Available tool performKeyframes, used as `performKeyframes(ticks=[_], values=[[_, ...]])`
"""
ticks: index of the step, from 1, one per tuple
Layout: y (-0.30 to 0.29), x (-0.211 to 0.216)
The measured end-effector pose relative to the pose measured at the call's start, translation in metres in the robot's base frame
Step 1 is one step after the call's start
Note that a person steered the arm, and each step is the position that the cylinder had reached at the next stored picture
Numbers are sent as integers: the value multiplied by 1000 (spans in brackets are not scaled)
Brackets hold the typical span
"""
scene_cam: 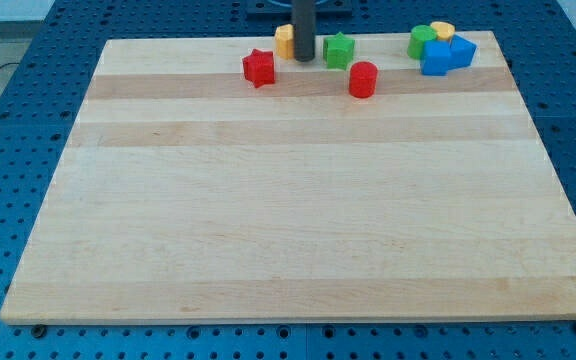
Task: Move the red circle into the green star
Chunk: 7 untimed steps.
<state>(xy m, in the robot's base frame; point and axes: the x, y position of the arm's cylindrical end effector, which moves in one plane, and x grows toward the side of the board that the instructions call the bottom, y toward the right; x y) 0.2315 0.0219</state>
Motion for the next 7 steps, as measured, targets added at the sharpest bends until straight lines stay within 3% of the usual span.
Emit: performKeyframes(ticks=[2, 4, 7], values=[[84, 0], [18, 17], [3, 108]])
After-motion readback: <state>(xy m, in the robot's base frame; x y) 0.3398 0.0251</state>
